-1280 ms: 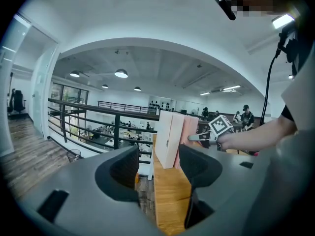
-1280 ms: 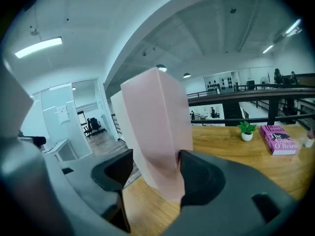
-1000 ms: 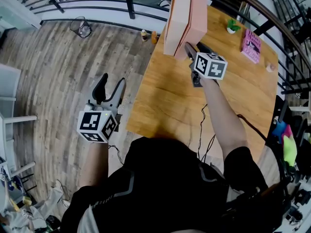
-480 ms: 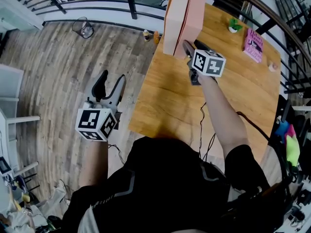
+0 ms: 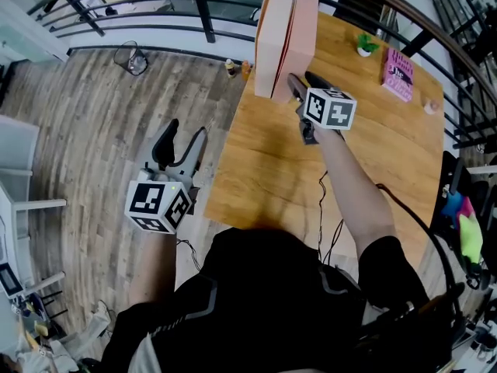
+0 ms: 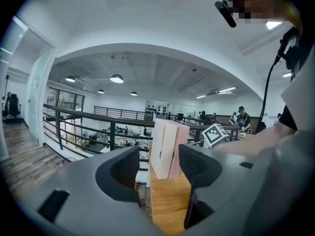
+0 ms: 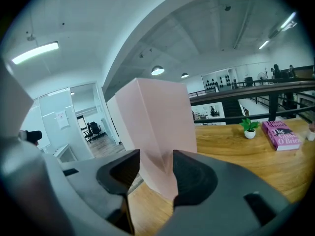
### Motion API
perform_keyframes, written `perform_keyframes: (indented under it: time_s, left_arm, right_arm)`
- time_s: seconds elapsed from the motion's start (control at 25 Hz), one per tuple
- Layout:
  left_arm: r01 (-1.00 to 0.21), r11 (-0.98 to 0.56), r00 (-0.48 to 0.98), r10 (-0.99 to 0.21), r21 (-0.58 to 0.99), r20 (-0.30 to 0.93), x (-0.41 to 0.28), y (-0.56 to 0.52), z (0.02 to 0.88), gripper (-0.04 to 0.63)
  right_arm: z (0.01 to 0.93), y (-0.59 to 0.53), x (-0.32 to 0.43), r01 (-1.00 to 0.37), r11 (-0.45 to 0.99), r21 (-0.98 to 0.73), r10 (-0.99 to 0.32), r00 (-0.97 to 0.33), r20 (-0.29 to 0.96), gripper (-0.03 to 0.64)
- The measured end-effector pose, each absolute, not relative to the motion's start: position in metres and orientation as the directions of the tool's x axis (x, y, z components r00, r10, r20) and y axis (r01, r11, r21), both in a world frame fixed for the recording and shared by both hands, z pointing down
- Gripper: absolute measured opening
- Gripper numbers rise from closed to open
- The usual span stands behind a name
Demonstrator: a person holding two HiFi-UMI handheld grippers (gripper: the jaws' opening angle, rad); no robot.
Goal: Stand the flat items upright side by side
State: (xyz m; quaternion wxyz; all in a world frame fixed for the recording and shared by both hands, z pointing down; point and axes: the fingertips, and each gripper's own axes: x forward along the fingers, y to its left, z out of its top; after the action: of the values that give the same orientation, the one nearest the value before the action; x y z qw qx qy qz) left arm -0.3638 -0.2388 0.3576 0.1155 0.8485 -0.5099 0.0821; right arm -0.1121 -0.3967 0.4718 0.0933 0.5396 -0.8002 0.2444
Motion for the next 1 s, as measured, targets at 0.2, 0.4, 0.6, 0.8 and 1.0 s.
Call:
perform_keyframes:
  time_s: [0.2,0.4,0.6,0.8,1.0]
  left_arm:
    - [-0.867,-0.486,0.497,-0.834,0.109,0.240,-0.347,-0.242,0.351,0.267]
    - [-0.840,-0.535,0.541,-0.820,0.085,0.189,-0.313,-0.258,0.331,0.267]
    - [-0.787,-0.615,0.616,-0.776,0.054,0.135,-0.258,-0.263,0.303,0.267]
    - [-0.699,-0.714,0.715,-0.695,0.043,0.077,-0.190,-0.248,0.272,0.252]
    - [-0.651,-0.759,0.759,-0.651,0.023,-0.001,-0.135,-0.231,0.231,0.222]
  right_arm:
    - [0.448,-0.378,-0.098,-0.904,0.325,-0.276,-0.827,-0.413,0.381,0.224]
    - [0.398,-0.346,-0.060,-0.905,0.351,-0.241,-0.858,-0.414,0.303,0.229]
    - [0.333,-0.296,-0.011,-0.915,0.371,-0.159,-0.891,-0.399,0.216,0.229]
    - [0.283,-0.239,0.053,-0.944,0.308,-0.119,-0.932,-0.324,0.164,0.229]
    - [0.243,-0.186,0.110,-0.967,0.242,-0.081,-0.962,-0.250,0.113,0.218]
